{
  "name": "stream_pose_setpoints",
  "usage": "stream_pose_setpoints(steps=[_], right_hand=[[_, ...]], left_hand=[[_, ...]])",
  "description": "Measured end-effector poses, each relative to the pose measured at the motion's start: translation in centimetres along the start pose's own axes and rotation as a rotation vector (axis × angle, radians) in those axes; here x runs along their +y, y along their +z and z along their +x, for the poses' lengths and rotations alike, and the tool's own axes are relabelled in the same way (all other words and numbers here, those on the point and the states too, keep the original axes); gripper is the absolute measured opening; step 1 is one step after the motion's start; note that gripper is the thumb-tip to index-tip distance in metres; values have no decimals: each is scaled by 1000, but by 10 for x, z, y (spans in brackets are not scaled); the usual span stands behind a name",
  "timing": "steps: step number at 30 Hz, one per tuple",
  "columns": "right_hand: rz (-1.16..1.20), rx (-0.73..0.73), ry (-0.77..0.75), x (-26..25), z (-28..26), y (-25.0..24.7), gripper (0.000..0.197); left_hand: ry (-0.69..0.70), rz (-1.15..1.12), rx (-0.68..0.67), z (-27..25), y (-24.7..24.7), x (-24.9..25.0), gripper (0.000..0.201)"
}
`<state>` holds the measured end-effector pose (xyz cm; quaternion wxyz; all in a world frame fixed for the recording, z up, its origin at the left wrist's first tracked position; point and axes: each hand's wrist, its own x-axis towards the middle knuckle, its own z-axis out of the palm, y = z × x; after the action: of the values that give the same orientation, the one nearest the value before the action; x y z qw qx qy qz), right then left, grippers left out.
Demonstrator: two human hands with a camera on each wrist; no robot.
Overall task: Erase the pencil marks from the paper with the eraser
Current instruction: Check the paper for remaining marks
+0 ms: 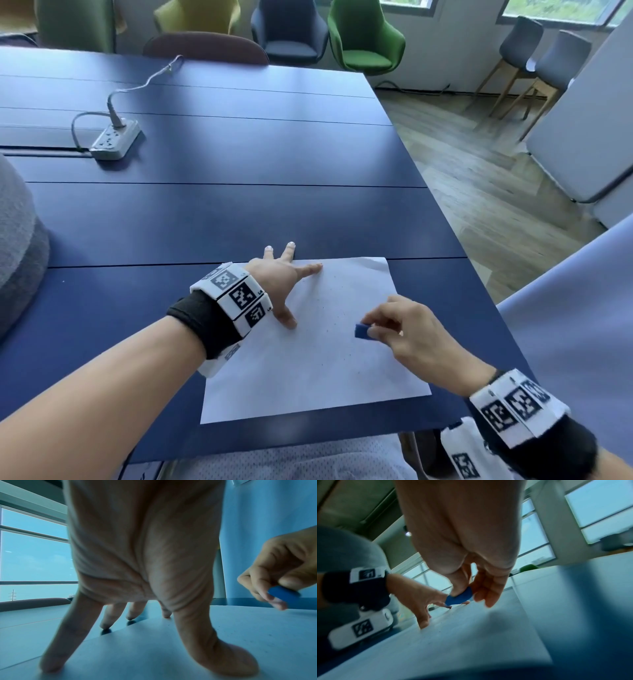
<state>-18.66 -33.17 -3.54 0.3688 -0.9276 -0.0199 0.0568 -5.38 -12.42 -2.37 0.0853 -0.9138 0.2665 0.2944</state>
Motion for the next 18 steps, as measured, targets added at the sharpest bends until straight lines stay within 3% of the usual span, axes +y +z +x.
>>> stream_pose_setpoints(steps=[3,8,11,13,14,18], right_hand=[[58,147,3,8,-22,6,14],[217,169,49,15,-41,18,21],[275,205,70,20,-40,19,20],[296,224,75,22,-40,20,20],[303,230,74,23,-40,20,20],[336,216,61,23,-41,19,18]], left_hand=[[40,-36,33,-9,4,-3,104],[44,6,133,-35,22,11,78],[82,-69,194,-53,43,57,78],[147,-101,313,-60,70,94,74],[151,-122,285,-60,83,109,77],[202,-122,385,-47,124,135,81]])
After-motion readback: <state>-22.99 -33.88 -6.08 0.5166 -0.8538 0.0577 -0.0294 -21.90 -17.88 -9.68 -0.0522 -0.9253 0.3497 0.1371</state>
